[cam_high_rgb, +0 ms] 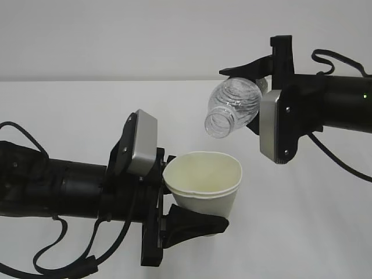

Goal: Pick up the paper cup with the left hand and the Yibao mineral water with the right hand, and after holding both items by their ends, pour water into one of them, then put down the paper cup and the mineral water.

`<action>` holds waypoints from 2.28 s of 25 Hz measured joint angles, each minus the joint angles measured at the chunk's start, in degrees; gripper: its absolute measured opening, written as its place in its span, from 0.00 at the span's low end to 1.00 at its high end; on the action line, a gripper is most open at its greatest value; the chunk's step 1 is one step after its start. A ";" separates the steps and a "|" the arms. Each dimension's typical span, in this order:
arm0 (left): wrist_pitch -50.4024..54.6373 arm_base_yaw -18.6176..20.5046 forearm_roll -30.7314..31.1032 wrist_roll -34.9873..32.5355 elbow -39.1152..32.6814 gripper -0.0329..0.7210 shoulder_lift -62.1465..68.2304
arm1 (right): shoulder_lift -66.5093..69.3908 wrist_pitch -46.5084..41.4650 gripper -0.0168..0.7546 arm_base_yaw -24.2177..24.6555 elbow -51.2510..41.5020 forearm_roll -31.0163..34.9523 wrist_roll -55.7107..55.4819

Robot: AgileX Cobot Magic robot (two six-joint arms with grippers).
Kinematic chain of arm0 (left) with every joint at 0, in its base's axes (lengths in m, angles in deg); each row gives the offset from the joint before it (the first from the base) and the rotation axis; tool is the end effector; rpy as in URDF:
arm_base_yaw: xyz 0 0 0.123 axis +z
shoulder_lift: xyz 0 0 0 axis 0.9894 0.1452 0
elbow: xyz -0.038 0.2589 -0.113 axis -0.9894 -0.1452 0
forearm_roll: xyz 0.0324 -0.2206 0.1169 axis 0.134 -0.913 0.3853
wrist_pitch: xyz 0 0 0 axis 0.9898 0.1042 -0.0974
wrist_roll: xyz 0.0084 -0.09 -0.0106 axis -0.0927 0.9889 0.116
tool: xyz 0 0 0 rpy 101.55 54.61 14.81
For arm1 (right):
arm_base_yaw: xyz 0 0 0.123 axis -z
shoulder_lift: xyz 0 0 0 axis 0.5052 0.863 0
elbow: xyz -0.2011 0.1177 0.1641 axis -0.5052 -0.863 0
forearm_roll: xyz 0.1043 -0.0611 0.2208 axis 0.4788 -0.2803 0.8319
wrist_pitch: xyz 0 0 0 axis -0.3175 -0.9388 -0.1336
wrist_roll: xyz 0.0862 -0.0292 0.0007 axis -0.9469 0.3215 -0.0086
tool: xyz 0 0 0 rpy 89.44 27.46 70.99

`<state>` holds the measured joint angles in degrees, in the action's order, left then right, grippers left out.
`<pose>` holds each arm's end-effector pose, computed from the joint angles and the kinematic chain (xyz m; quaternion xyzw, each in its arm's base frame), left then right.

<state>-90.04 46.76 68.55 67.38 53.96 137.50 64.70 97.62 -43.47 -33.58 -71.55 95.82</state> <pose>0.2154 -0.2359 0.1534 0.5403 0.5699 -0.4303 0.4452 0.3024 0.1222 0.2301 -0.7124 0.3377 -0.1763 0.5893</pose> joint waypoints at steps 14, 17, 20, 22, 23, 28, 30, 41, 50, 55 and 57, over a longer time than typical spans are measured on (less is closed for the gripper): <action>0.00 0.00 0.00 0.00 0.00 0.61 0.00 | 0.00 0.00 0.65 0.00 0.36 -0.27 3.42; 0.00 0.00 0.00 0.00 0.00 0.61 0.00 | 0.00 0.00 0.65 0.00 0.91 -1.29 3.56; 0.00 0.00 -0.08 0.00 0.00 0.61 0.00 | 0.00 0.04 0.65 0.00 1.12 -1.94 3.82; 0.00 0.00 -0.08 0.00 0.00 0.61 0.00 | 0.00 0.04 0.65 0.00 1.12 -2.03 4.49; 0.00 0.00 -0.08 0.00 0.00 0.61 0.00 | 0.00 0.04 0.65 0.00 1.12 -2.03 4.66; 0.00 0.00 -0.12 0.00 0.00 0.61 0.00 | 0.00 0.26 0.65 0.00 1.12 -2.03 5.41; 0.00 0.00 -0.12 0.00 0.00 0.61 0.00 | 0.00 0.26 0.65 0.00 1.12 -2.03 5.56; 0.00 0.00 -0.21 0.00 0.00 0.61 0.00 | 0.00 0.38 0.65 0.00 1.55 -2.83 5.83; 0.00 0.00 -1.99 0.00 0.00 0.61 0.00 | 0.00 0.66 0.65 0.00 1.64 -2.92 6.48; 0.00 0.00 -2.02 0.00 0.00 0.61 0.00 | 0.00 1.47 0.65 0.00 1.64 -2.94 6.75; 0.00 0.00 -2.13 0.00 0.00 0.61 0.00 | 0.00 1.47 0.65 0.00 1.64 -3.04 6.75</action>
<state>-90.04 46.76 66.43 67.38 53.96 137.50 64.70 99.10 -43.47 -31.94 -74.59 102.57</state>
